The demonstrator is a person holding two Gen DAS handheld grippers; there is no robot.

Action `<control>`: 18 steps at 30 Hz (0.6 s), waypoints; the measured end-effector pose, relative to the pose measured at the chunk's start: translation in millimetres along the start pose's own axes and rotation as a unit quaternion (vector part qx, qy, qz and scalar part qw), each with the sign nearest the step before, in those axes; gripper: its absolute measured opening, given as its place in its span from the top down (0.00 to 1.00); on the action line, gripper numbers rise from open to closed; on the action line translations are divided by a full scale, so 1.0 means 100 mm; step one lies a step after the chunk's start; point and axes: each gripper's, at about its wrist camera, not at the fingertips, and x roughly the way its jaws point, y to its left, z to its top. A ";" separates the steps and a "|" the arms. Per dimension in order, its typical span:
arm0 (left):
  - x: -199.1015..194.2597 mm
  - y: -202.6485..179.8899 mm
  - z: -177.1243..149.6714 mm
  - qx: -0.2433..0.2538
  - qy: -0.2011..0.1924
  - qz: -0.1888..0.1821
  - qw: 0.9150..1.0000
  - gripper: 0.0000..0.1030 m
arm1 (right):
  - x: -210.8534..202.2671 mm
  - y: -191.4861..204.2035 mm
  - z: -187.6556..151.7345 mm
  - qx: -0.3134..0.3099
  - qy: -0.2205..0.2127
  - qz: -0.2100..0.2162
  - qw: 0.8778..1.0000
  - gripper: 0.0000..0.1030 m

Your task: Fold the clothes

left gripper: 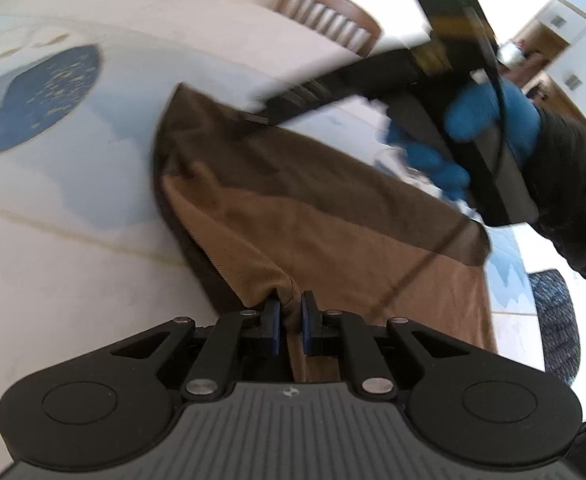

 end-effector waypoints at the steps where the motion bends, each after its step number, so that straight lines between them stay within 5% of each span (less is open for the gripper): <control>1: 0.03 -0.03 0.01 0.008 0.003 -0.007 1.000 0.91 | 0.01 0.05 0.05 0.009 0.000 0.011 1.000 0.00; 7: 0.22 -0.08 -0.02 0.033 0.027 -0.031 0.999 0.91 | 0.27 0.46 0.20 0.016 0.052 0.019 0.998 0.00; 12: 0.24 -0.02 -0.04 0.046 0.037 -0.043 0.997 0.91 | 0.46 0.59 0.11 0.027 0.083 -0.039 0.995 0.00; 18: 0.20 0.02 -0.07 0.067 0.046 -0.057 0.995 0.91 | 0.34 0.53 0.02 0.082 0.059 -0.061 0.993 0.00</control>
